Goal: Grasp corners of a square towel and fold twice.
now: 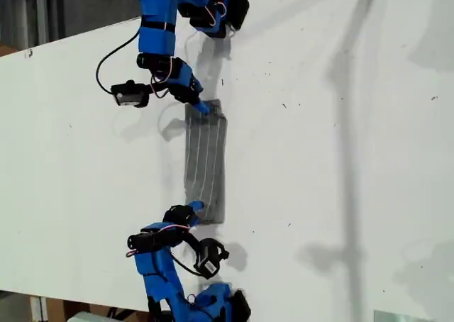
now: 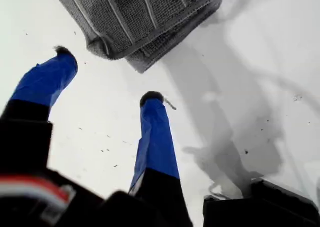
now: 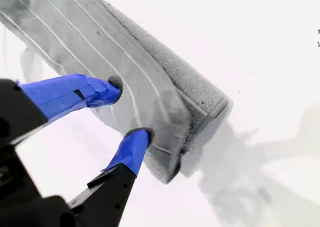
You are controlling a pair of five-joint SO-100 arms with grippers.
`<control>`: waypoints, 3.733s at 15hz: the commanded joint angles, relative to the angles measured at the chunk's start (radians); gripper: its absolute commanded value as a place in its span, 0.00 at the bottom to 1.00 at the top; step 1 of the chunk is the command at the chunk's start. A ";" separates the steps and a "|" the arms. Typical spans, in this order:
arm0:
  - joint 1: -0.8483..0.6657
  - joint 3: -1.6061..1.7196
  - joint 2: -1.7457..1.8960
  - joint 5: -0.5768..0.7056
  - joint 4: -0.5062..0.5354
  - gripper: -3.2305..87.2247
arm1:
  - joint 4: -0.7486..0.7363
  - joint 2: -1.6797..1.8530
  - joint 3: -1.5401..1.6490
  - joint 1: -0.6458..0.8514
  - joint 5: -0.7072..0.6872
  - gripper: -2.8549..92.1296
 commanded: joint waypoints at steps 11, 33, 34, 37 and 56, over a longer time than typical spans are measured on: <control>0.000 0.555 0.945 -0.183 -0.040 0.19 | -0.146 -0.589 -0.144 0.183 -0.127 0.08; 0.083 1.430 1.835 -0.405 -0.242 0.19 | -0.058 -0.721 -1.169 0.005 -0.163 0.03; 0.080 1.434 1.842 -0.403 -0.242 0.19 | -0.110 -0.769 -1.181 0.009 -0.187 0.03; 0.069 1.443 1.848 -0.396 -0.245 0.19 | -0.183 -0.871 -1.181 0.028 -0.198 0.03; 0.069 1.743 1.970 -0.460 -0.333 0.21 | -0.396 0.436 0.523 -0.241 0.437 0.48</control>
